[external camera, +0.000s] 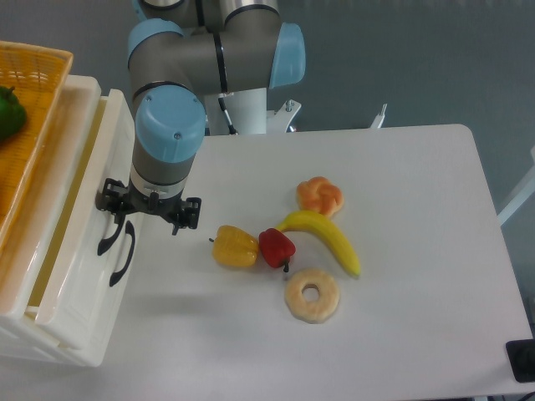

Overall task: Slide the top white drawer open
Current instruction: 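Pull the upper drawer out along its runners by the handle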

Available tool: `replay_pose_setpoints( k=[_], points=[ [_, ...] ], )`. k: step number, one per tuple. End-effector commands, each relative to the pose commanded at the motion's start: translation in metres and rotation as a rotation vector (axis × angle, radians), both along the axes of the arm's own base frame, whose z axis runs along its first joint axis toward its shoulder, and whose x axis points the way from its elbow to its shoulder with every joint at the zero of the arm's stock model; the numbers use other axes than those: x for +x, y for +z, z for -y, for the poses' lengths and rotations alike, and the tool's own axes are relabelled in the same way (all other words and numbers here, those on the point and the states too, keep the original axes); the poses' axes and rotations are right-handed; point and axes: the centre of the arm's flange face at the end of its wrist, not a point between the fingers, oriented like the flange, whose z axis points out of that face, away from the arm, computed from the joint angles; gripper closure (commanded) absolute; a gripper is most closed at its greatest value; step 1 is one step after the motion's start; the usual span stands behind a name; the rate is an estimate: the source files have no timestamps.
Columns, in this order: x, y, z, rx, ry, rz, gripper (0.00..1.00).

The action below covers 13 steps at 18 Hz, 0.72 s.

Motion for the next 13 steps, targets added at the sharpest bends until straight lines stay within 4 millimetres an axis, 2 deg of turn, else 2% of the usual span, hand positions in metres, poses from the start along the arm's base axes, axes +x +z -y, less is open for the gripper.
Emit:
replay_pose_setpoints(
  k=[4,13],
  points=[
    [-0.005,0.000,0.002,-0.004,0.004,-0.007,0.00],
    [-0.035,0.004,0.015,0.011,0.020,-0.013,0.00]
  ],
)
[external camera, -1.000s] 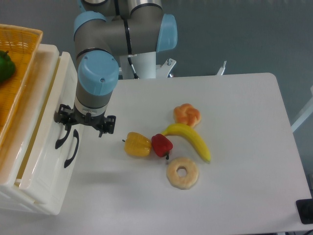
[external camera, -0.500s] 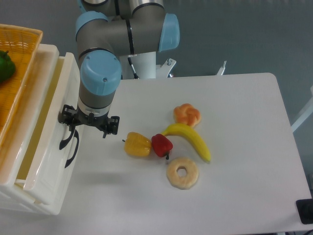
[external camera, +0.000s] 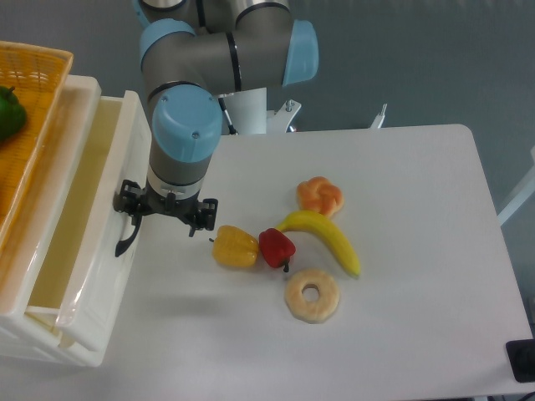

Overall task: Slide the top white drawer open
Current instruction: 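Pull the upper drawer out along its runners by the handle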

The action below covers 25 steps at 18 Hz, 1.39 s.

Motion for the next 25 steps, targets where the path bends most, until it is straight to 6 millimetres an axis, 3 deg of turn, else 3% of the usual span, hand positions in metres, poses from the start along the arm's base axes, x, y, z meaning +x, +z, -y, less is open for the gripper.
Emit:
replay_pose_setpoints(
  k=[7,13,25],
  points=[
    [-0.015,-0.001,0.005,0.000,0.022,-0.002,0.00],
    [-0.040,0.003,0.015,0.013,0.057,-0.008,0.00],
    [-0.065,0.003,0.027,0.026,0.070,-0.010,0.00]
  ],
)
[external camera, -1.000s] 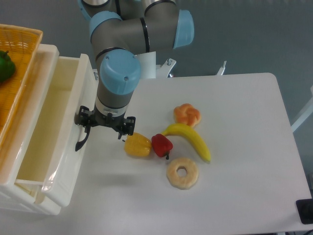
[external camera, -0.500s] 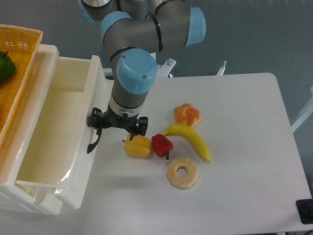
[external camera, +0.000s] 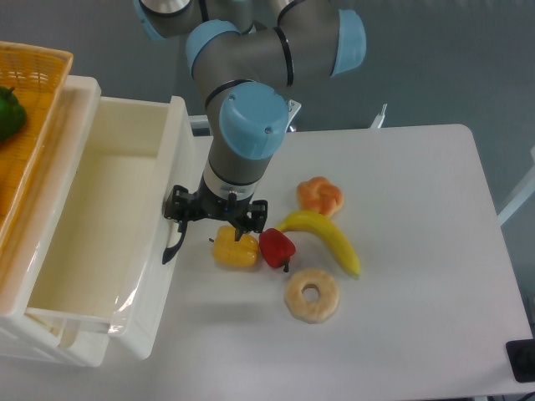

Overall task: Slide the top white drawer open
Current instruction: 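Pull the upper drawer out along its runners by the handle, then continue pulling the drawer further open by the handle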

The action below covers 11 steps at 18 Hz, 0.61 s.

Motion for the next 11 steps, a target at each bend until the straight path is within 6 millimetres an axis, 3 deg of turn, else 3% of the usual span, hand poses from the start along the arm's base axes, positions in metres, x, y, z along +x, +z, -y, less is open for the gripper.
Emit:
replay_pose_setpoints(
  k=[11],
  points=[
    [-0.017,0.003,0.008,0.020,0.035,0.012,0.00]
  ],
)
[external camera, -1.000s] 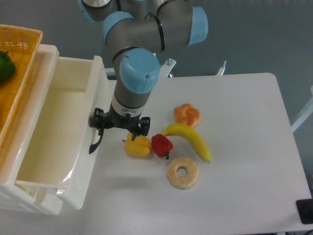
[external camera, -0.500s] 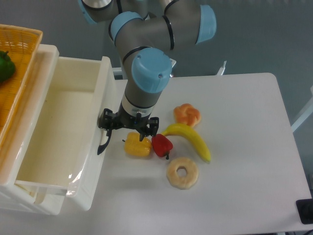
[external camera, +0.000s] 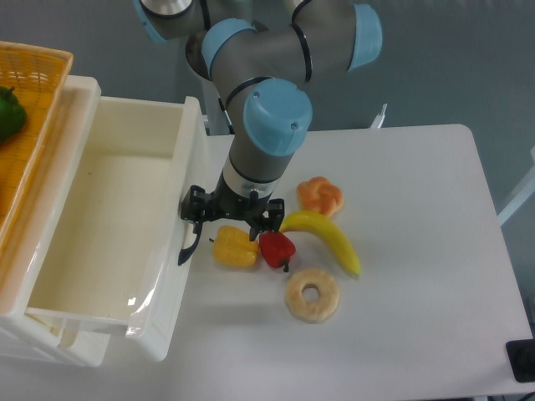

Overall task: Slide the top white drawer open
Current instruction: 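Continue pulling the drawer further open by the handle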

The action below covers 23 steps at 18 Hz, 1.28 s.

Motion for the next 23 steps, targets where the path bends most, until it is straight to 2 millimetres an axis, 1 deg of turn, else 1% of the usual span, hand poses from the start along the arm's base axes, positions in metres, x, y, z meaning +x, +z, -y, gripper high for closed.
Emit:
replay_pose_setpoints(
  k=[3,4,23],
  points=[
    [-0.0002,0.0003,-0.0001,0.006,0.003,0.006,0.00],
    [-0.0035,0.0006,0.0016,0.015,0.012,0.015,0.00],
    [0.0000,0.0005,-0.0012,0.047,0.014,0.051,0.00]
  ],
)
